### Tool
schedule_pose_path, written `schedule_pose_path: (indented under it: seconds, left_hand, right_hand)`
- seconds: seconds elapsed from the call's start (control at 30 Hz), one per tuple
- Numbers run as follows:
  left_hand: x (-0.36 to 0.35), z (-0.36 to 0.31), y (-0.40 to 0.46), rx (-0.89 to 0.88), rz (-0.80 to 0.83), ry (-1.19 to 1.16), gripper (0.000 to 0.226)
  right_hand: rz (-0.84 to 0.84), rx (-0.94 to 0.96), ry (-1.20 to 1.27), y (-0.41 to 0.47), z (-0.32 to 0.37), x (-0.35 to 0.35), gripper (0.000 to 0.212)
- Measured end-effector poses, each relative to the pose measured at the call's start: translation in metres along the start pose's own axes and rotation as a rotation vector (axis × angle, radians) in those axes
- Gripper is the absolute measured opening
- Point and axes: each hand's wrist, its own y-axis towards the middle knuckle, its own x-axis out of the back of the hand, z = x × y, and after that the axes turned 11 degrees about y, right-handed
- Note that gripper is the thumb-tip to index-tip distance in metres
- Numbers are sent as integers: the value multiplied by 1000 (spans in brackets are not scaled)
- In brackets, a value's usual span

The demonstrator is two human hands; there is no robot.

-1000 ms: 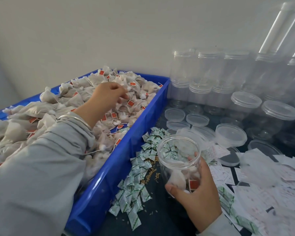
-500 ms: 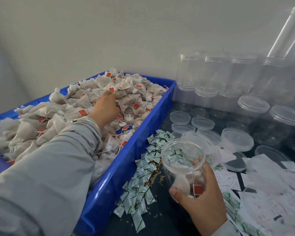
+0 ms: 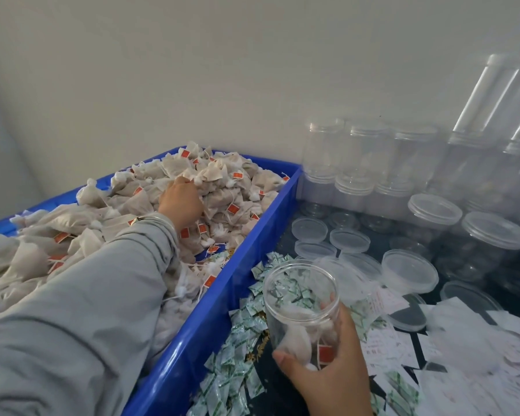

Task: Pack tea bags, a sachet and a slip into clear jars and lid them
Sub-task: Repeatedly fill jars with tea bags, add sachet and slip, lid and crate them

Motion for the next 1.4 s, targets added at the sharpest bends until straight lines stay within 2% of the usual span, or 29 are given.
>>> schedule_pose_path:
  seconds: [0.07, 0.17, 0.33, 0.43, 0.53, 0.67, 0.73, 0.87, 1.0, 1.17, 1.3, 1.4]
  left_hand:
    - [2, 0, -2, 19, -35, -58, 23]
    - [12, 0, -6, 80, -104, -237, 40]
    - [45, -11, -23, -27, -220, -452, 45]
    - [60, -25, -37, -51, -219, -673, 41]
    - [74, -40, -53, -57, -120, -932, 30]
    - [86, -59, -75, -181, 197, -1370, 23]
    - [89, -68, -87, -235, 328, -1465, 21]
    - [91, -78, -104, -380, 556, -1415, 16]
    - [84, -84, -115, -494, 605, -1190, 21]
    - [82, -85, -121, -679, 754, -1088, 8]
    - [81, -83, -121, -757, 791, -978, 10]
    - [79, -75, -113, -697, 761, -943, 14]
  right_hand:
    - [55, -4, -11, 2, 1, -5, 112]
    - [116, -16, -15, 0, -2, -13, 116]
    - [135, -39, -28, -4, -8, -8, 121]
    - [128, -27, -27, -2, -6, -3, 121]
    - [125, -16, -27, -1, -4, -1, 116]
    - [119, 16, -14, 0, -10, 2, 108]
    - [100, 29, -29, 2, -13, 2, 104]
    - [60, 26, -22, 1, -13, 0, 100]
    - [18, 36, -6, 0, -18, -1, 100]
    - [-43, 72, -23, 0, -19, 0, 101]
    - [-56, 98, -35, 0, -17, 0, 105]
    - [-25, 80, -31, 0, -15, 1, 107]
